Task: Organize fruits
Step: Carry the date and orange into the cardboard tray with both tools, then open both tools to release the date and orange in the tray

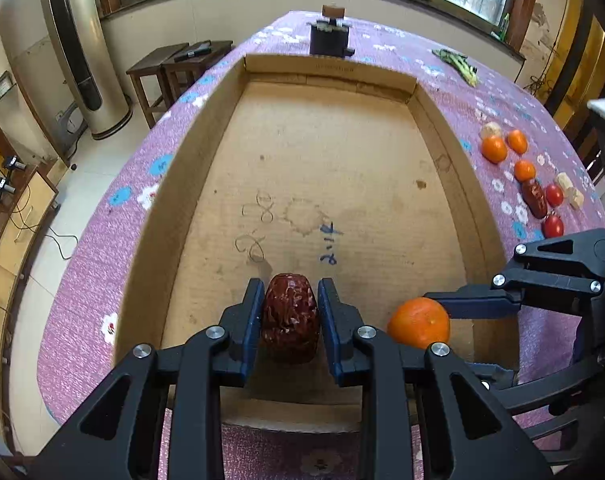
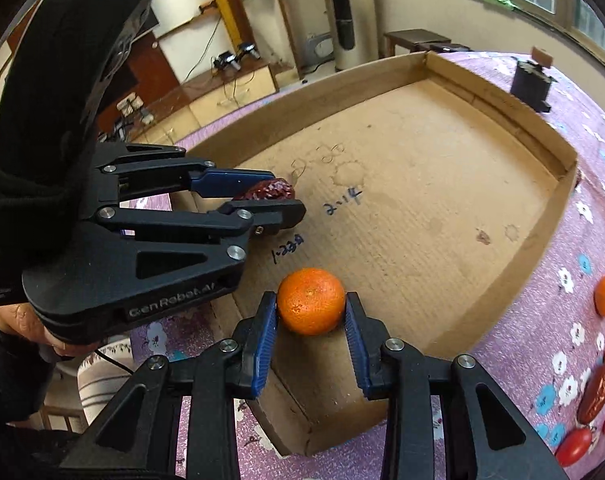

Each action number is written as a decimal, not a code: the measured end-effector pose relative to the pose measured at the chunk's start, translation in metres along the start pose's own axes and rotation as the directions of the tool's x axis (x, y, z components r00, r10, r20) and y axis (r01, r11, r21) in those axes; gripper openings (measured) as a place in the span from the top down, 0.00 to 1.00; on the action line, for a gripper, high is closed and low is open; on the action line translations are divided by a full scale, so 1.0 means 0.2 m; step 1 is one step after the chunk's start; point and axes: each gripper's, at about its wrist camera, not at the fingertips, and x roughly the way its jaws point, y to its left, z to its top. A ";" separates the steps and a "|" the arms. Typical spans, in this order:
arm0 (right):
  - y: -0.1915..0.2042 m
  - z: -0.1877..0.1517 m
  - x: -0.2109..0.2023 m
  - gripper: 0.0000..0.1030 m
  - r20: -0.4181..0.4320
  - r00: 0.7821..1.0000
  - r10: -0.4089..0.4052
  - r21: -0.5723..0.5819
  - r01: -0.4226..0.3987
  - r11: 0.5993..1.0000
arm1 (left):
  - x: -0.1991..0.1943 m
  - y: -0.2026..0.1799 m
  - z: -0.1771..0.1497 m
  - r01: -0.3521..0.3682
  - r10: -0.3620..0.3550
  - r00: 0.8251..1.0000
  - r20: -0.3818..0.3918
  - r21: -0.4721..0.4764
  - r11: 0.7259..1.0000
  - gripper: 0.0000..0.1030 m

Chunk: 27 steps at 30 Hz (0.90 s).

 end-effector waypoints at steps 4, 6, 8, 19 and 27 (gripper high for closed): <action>0.00 -0.01 0.00 0.64 0.005 1.000 0.000 0.002 0.000 1.000 | 0.00 -0.01 0.00 -0.023 0.023 1.000 -0.009 0.002 1.000 0.61; -0.01 -0.01 -0.01 0.62 0.012 1.000 -0.001 0.010 0.000 1.000 | -0.02 -0.01 0.00 -0.040 0.040 0.999 0.004 -0.005 0.999 0.43; -0.01 -0.02 -0.03 0.59 0.025 1.000 -0.006 0.019 0.005 1.000 | -0.05 -0.01 -0.01 -0.056 0.056 0.998 0.027 -0.007 0.998 0.41; -0.05 -0.18 -0.29 0.54 0.131 0.991 -0.017 0.078 0.006 0.997 | -0.17 -0.09 0.02 -0.070 0.069 0.994 0.084 0.005 0.998 0.41; -0.17 -0.34 -0.46 0.54 0.182 0.980 -0.076 0.179 0.043 0.983 | -0.22 -0.21 0.03 -0.055 0.050 0.994 0.101 0.043 0.998 0.41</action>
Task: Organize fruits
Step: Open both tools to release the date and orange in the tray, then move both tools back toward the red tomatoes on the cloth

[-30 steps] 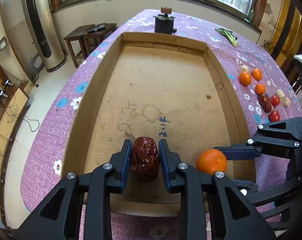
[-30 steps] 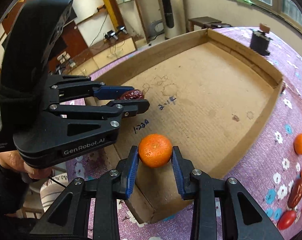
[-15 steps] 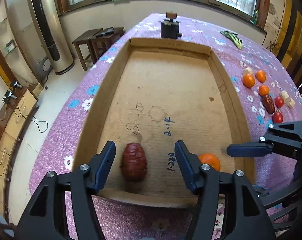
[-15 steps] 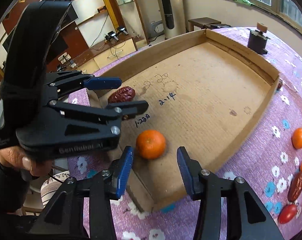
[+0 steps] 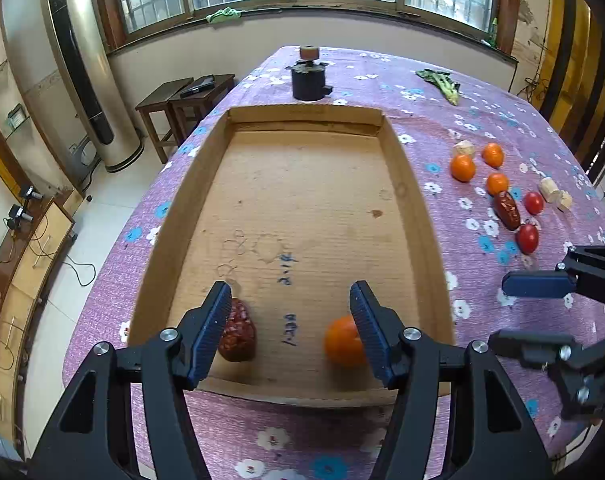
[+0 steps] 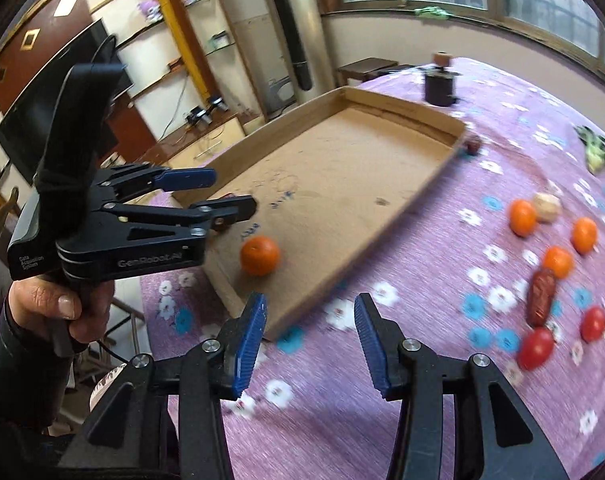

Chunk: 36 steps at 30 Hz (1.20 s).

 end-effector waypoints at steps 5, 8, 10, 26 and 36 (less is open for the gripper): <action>-0.09 -0.05 -0.09 0.54 0.020 0.999 -0.032 0.049 0.031 0.998 | -0.03 -0.06 -0.01 0.007 -0.007 1.000 0.006 0.020 1.000 0.41; -0.14 -0.08 -0.15 0.54 0.039 0.998 -0.043 0.078 0.040 0.996 | -0.04 -0.11 0.00 0.015 -0.015 1.000 0.007 0.033 0.999 0.41; -0.18 -0.10 -0.17 0.54 0.048 0.997 -0.055 0.097 0.050 0.994 | -0.05 -0.13 0.00 0.018 -0.019 1.000 0.009 0.039 0.999 0.41; -0.54 -0.35 -0.39 0.43 0.059 0.977 -0.206 0.275 0.182 0.944 | -0.06 -0.47 0.01 0.152 -0.152 0.988 -0.008 0.119 0.981 0.37; -0.72 -0.45 -0.49 0.43 0.066 0.956 -0.285 0.350 0.245 0.904 | -0.01 -0.76 0.03 0.265 -0.259 0.964 -0.059 0.163 0.950 0.37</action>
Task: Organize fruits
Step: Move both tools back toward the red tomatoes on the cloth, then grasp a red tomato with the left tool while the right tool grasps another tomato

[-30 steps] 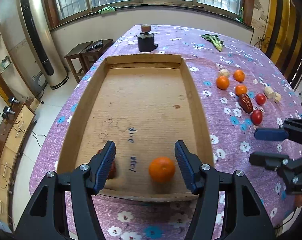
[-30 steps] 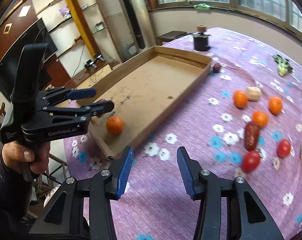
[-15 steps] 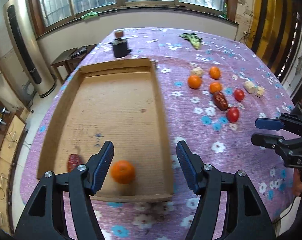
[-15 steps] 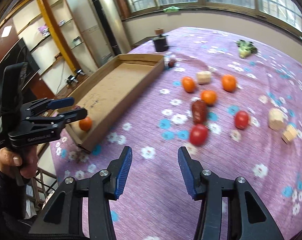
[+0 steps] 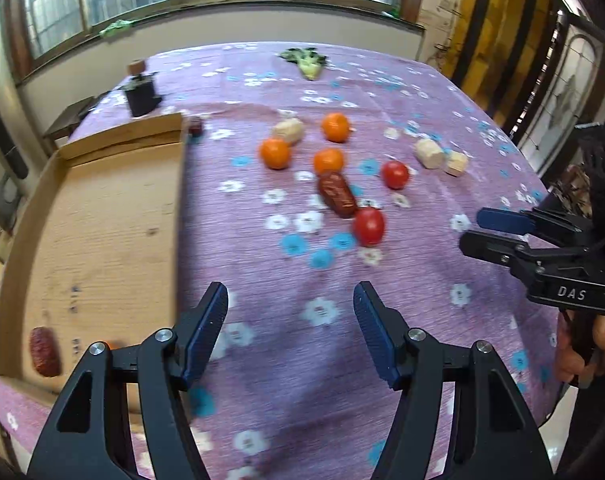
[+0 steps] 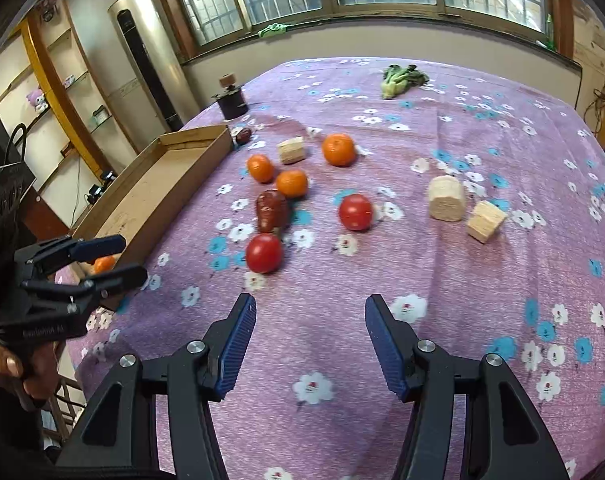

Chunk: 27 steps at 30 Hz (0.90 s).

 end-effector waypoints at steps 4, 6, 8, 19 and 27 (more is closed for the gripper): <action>-0.04 0.00 0.00 0.44 0.008 1.000 -0.018 0.003 0.018 1.000 | 0.05 -0.08 0.03 0.046 -0.046 0.999 -0.011 0.010 0.999 0.37; -0.07 0.01 0.01 0.44 0.010 0.999 -0.036 0.009 0.036 0.999 | 0.08 -0.11 0.05 0.058 -0.058 0.998 -0.011 0.012 0.998 0.37; -0.09 0.02 0.03 0.45 0.006 0.999 -0.036 0.013 0.036 0.999 | 0.12 -0.14 0.07 0.071 -0.070 0.997 -0.019 0.014 0.997 0.37; -0.14 0.19 0.19 0.55 0.004 1.000 -0.029 0.010 0.029 1.000 | 0.33 -0.21 0.14 0.095 -0.093 0.993 -0.074 0.013 0.995 0.37; -0.12 0.30 0.39 0.57 -0.030 0.997 -0.077 -0.049 0.076 0.996 | 0.44 -0.21 0.21 0.097 -0.097 0.993 -0.069 0.001 0.995 0.38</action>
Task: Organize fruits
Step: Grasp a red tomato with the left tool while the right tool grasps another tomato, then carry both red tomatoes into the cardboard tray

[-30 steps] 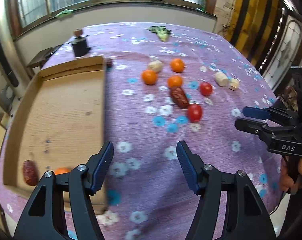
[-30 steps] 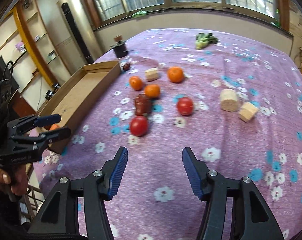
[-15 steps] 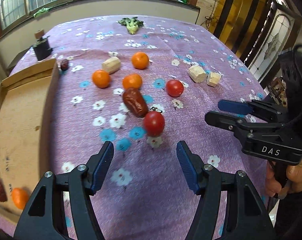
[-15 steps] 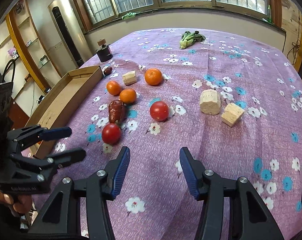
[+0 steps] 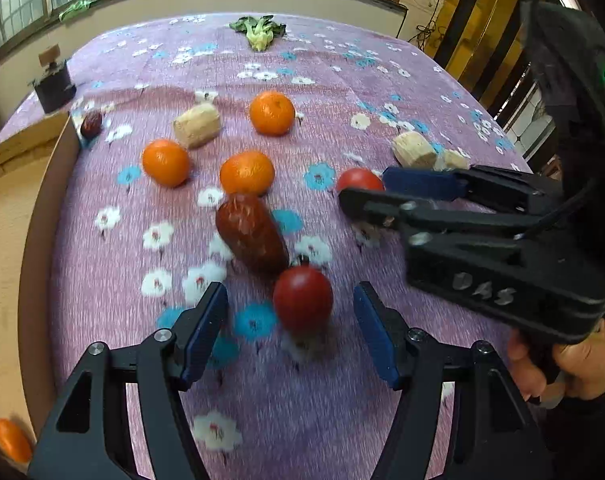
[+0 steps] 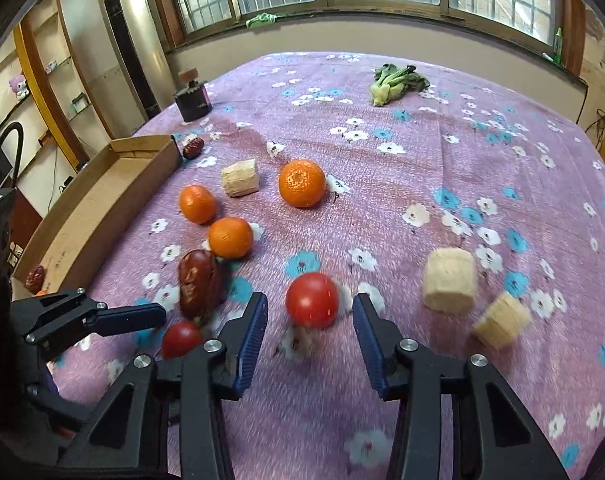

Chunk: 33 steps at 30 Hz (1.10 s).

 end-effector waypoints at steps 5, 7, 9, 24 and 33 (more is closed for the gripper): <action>-0.01 0.00 0.06 0.71 -0.016 1.000 0.013 0.016 -0.013 1.000 | 0.02 -0.02 0.01 -0.004 0.003 1.000 0.023 0.042 0.999 0.75; -0.01 -0.02 0.03 0.71 0.000 1.000 0.008 0.016 -0.008 1.000 | 0.01 -0.02 0.01 0.008 -0.009 1.000 0.020 0.044 0.999 0.75; -0.01 -0.04 -0.02 0.71 0.017 1.000 0.027 0.029 -0.027 0.999 | 0.00 -0.02 -0.01 0.011 -0.012 1.000 0.019 0.047 0.999 0.75; 0.12 -0.15 -0.27 0.71 0.082 0.992 0.101 0.067 -0.107 0.992 | -0.27 0.11 -0.14 -0.062 0.062 0.996 0.067 0.000 0.998 0.75; 0.28 -0.19 -0.30 0.71 0.076 0.987 0.138 0.035 -0.141 0.989 | -0.39 0.18 -0.20 -0.083 0.085 0.991 0.099 -0.021 0.996 0.75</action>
